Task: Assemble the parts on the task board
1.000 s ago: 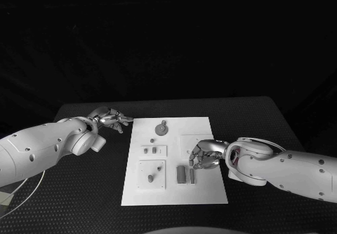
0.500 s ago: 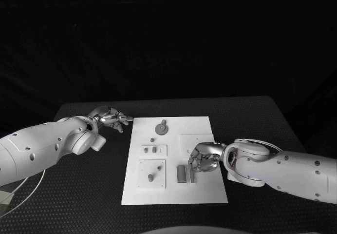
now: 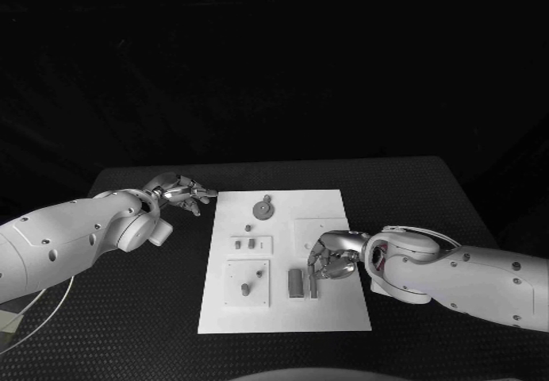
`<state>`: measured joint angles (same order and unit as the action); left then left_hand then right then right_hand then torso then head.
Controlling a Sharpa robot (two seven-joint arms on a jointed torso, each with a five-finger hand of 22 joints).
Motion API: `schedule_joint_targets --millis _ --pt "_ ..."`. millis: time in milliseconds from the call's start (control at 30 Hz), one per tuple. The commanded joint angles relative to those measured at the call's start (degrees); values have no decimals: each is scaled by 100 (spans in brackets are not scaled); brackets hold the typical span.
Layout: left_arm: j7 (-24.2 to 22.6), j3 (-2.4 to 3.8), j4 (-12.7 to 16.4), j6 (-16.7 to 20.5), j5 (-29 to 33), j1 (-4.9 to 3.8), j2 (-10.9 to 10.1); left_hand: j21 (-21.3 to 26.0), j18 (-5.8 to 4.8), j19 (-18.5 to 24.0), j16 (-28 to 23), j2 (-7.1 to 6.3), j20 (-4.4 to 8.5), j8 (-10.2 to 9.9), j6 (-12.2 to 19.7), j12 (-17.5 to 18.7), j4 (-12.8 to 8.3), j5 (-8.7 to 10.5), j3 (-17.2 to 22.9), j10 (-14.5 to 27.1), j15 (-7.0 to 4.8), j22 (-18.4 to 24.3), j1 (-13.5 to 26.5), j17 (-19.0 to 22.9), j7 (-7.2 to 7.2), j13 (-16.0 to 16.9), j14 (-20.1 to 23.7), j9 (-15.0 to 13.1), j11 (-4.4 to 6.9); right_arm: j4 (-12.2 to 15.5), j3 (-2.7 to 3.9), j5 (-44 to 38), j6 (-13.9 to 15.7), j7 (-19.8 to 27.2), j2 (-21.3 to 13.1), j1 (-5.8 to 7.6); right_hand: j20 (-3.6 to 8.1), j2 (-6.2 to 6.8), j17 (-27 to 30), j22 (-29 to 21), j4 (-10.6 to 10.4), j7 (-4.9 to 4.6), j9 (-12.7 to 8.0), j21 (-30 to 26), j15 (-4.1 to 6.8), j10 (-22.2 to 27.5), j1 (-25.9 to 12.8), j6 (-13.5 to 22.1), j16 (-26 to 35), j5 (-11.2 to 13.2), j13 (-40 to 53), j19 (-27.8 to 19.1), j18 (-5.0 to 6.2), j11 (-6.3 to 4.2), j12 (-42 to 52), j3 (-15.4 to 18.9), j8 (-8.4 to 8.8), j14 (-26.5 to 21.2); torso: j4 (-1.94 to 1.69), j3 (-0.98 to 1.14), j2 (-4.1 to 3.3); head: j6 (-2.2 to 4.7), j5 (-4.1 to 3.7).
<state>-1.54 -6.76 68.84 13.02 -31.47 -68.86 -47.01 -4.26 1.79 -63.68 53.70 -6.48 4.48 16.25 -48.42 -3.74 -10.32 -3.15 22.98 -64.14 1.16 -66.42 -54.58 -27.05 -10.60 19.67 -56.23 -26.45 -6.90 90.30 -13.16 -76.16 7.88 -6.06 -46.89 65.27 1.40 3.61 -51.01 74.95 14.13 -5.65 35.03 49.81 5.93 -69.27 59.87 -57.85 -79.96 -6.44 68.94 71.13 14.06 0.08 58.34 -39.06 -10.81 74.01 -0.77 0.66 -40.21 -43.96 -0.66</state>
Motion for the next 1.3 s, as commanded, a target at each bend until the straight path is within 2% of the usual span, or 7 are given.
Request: schedule_joint_targets --millis 33,300,667,900,1067,1133,1300 --pt "-18 3 6 -27 -11 -7 6 22 82 -42 -34 -5 15 32 36 -24 41 -7 -6 26 -16 10 59 -8 -8 5 -16 10 -19 12 -1 -56 143 35 -2 -6 -11 1 -9 102 -48 -106 -11 8 -15 5 -56 92 10 1 -7 -16 94 22 34 -1 -1 -1 -2 2 -1 -1 0" --pt "-16 3 6 -29 -14 -7 3 22 83 -42 -34 1 15 32 36 -24 45 -6 -5 27 -16 10 61 -9 -8 4 -16 11 -19 -1 -1 -61 158 -17 -21 -7 -5 31 -11 101 -64 -106 -25 12 -13 3 -62 98 6 2 -8 -7 94 22 40 4 2 5 -2 0 -1 -7 1" --pt "-11 3 6 -33 -18 -7 0 23 83 -41 -35 4 16 32 37 -24 46 -6 -5 27 -16 10 59 -10 -8 4 -16 12 -19 1 -1 -54 -160 -57 -8 -8 0 86 -10 97 -149 -96 -47 9 -8 10 -98 57 11 2 -13 -5 94 14 44 15 -23 5 0 0 0 -12 4" --pt "-7 3 10 -35 -19 -7 -3 23 84 -40 -35 3 16 32 37 -24 46 -6 -5 28 -16 10 59 -11 -8 4 -17 12 -19 -15 -1 -125 -389 -109 8 -15 -1 60 -10 97 -195 -84 -55 7 0 13 -99 19 13 0 -16 -10 94 3 47 7 -48 3 -3 -1 0 -18 1" --pt "-5 3 10 -33 -20 -7 -6 23 83 -40 -35 3 16 32 37 -24 47 -6 -6 28 -16 10 60 -12 -8 4 -17 13 -19 -31 -1 -272 -391 -159 38 -60 0 -70 -14 103 -176 -65 -61 11 17 17 -51 -31 12 1 -19 -22 94 -15 52 -10 -85 1 -2 1 -1 -26 1" --pt "-5 3 10 -33 -26 -7 -5 23 83 -40 -35 4 16 32 37 -23 47 -6 -6 28 -16 10 60 -12 -8 4 -17 13 -19 -41 -1 -422 -356 -192 46 -76 3 -201 -17 110 -29 -50 -57 19 30 15 33 -75 10 4 -22 -38 94 -28 58 -18 -124 -4 -3 2 -1 -29 3" --pt "-4 3 9 -33 -26 -7 -6 23 83 -40 -36 4 15 33 37 -23 48 -6 -7 28 -16 10 61 -12 -8 4 -16 13 -19 -70 -1 -546 -213 -218 78 -96 -6 -294 -17 109 100 -35 -56 28 41 10 50 -121 11 -1 -32 -42 94 -42 58 -5 -166 -4 -4 3 0 -31 4"
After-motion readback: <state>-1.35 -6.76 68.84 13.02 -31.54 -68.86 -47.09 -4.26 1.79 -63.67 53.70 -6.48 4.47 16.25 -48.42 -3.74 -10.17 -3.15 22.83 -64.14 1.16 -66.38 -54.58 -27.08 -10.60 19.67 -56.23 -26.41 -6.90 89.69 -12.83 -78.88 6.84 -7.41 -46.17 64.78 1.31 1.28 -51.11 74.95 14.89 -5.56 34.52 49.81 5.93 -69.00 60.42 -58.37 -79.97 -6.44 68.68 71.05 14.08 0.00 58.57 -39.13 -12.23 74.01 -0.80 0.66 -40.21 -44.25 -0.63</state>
